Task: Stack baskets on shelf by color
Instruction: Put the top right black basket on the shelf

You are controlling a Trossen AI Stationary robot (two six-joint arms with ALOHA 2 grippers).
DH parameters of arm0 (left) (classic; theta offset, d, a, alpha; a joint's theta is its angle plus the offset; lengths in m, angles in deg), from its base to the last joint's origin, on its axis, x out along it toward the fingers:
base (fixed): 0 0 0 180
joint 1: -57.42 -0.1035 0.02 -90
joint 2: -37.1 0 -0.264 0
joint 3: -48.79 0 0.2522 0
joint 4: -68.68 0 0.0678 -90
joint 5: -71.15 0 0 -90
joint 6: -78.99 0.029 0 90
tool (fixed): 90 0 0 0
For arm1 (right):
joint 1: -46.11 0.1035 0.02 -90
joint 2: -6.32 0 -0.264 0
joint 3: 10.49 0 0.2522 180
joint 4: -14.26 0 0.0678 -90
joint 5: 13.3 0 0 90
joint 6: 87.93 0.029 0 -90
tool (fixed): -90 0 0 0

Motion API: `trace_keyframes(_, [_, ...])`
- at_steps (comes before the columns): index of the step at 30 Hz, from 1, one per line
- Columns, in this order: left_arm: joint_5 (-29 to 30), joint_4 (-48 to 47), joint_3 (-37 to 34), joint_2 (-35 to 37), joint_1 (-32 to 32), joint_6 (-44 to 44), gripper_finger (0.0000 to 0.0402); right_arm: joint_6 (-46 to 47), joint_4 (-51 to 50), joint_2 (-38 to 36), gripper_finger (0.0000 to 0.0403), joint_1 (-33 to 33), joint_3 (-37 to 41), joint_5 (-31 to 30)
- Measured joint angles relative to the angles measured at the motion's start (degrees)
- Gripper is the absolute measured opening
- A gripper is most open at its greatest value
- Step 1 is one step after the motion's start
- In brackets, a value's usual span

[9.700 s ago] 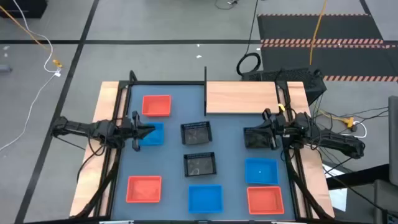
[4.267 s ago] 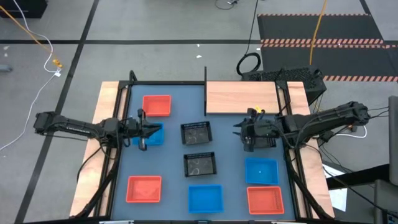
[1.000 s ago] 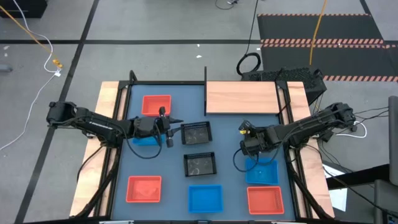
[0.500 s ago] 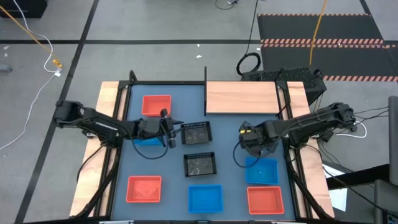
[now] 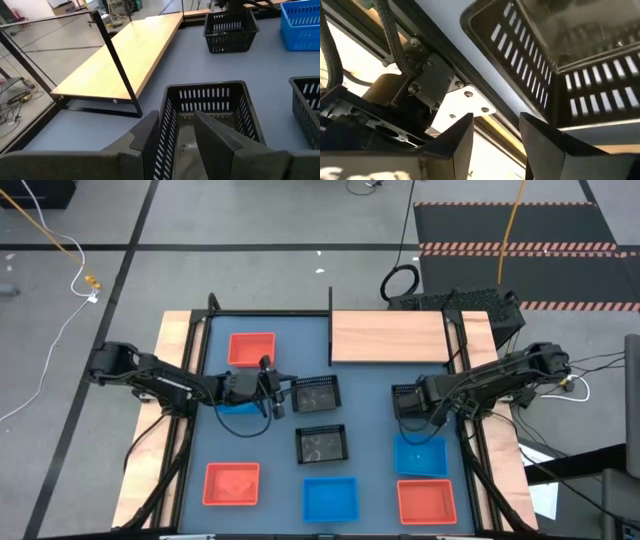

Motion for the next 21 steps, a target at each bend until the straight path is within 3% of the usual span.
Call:
trace_keyframes(16, [0.0,2.2,0.0,0.0,0.0,1.3,0.0127,-1.9,8.2,0.0,0.0146,0.9,1.0,1.1])
trace_keyframes(21, [0.0,2.2,0.0,0.0,0.0,1.3,0.0127,5.2,15.9,0.0,0.0141,0.9,1.2,1.3])
